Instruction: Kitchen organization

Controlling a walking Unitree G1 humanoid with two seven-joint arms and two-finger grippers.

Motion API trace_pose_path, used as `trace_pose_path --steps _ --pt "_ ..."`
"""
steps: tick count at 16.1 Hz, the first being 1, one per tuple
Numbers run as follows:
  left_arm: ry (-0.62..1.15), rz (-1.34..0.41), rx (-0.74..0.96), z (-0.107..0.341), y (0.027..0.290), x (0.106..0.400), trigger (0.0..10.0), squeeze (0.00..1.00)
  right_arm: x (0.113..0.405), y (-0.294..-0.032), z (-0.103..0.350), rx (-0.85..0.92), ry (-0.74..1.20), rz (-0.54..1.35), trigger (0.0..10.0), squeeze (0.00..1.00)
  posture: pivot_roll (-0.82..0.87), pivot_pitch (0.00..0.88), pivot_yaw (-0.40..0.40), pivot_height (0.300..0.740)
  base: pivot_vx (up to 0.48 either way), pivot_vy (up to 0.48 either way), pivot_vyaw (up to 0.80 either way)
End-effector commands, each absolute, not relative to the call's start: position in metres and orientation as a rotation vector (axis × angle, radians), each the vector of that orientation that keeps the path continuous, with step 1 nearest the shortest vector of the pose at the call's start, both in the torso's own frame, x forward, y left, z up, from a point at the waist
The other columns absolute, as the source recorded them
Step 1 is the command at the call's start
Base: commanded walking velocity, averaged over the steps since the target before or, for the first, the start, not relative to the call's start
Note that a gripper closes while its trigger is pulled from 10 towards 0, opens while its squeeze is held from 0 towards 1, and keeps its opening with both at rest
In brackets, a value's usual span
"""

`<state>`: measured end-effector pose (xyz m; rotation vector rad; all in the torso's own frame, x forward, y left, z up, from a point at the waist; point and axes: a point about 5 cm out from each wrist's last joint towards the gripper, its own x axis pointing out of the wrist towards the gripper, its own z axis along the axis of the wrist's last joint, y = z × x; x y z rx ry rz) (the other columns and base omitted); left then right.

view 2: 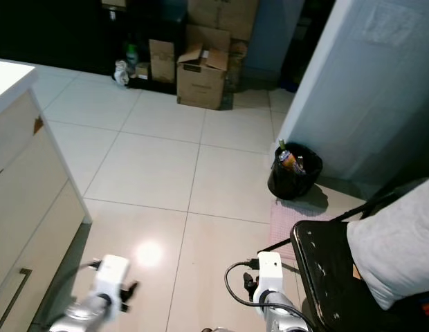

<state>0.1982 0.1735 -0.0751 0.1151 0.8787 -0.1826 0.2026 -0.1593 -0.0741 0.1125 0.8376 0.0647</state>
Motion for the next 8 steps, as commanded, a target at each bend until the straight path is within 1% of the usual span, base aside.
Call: trace_pose_path --steps 1,2,4,5,8 --pt "0.885 -0.179 0.128 -0.075 0.175 0.198 10.0 0.0 0.202 -0.163 -0.074 0.11 0.843 0.062 10.0 0.0 -0.11 0.0 -0.123 0.74 0.0 0.0 0.0" --pt "0.876 -0.181 0.152 -0.074 0.177 0.2 10.0 0.0 0.202 -0.162 -0.074 0.116 0.84 0.058 10.0 0.0 -0.11 0.0 -0.113 0.74 0.0 0.0 0.0" --pt "0.861 -0.171 0.208 -0.069 0.19 0.207 10.0 0.0 0.204 -0.156 -0.074 0.14 0.831 0.049 10.0 0.0 -0.11 0.0 -0.082 0.74 0.0 0.0 0.0" --pt "0.851 -0.173 0.226 -0.064 0.196 0.213 10.0 0.0 0.204 -0.151 -0.074 0.163 0.829 0.039 10.0 0.0 -0.1 0.0 -0.051 0.74 0.0 0.0 0.0" --pt "0.828 -0.197 0.265 -0.056 0.202 0.226 10.0 0.0 0.204 -0.14 -0.074 0.21 0.824 0.02 10.0 0.0 -0.1 0.0 0.008 0.74 0.0 0.0 0.0"
